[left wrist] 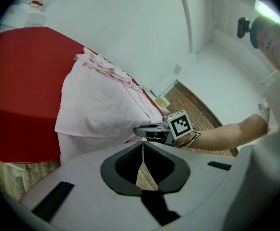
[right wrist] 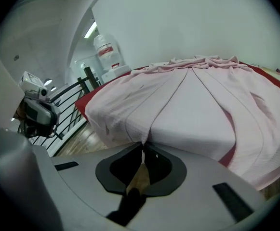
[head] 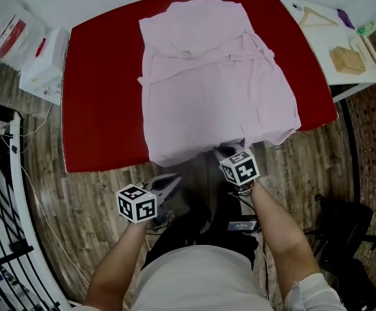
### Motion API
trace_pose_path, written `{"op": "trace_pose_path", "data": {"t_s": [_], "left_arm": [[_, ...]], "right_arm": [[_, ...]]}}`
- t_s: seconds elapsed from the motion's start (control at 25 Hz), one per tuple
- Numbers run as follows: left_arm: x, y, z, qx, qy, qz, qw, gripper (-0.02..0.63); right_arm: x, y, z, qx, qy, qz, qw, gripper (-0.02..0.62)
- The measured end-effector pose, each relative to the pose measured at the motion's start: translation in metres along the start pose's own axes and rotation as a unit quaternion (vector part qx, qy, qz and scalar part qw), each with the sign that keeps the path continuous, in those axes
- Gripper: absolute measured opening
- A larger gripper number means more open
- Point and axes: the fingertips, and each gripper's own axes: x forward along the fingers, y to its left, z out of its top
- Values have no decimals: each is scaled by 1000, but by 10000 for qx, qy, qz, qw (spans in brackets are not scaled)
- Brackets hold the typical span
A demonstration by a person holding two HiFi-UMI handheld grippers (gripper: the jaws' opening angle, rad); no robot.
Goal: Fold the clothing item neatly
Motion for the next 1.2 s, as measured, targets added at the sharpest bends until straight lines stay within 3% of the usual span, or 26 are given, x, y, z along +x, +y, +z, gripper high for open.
{"op": "trace_pose_path", "data": {"t_s": [0.28,0.64,0.92,1.04,1.2], "left_arm": [[11,-1,-2,-58,88,-33,9999,11],[26,-3,-2,-69,202,-128,9997,11],[25,9,-8,-204,312,41,9993,11],[22,21,-15,-314,359,236,9986,11],[16,55,-19,-370,278,979,9941,13]], "right_arm": [[-28,4,-3,-96,-125,341,9993,20],[-80,-15,0,-288,-282,-16,9992,18],[-99,-42,-8,-213,-127,-355,9991,18],[-90,-53,-19,28,69,-530,9986,20],[-78,-72,-38,233,436,-967,9941,23]]}}
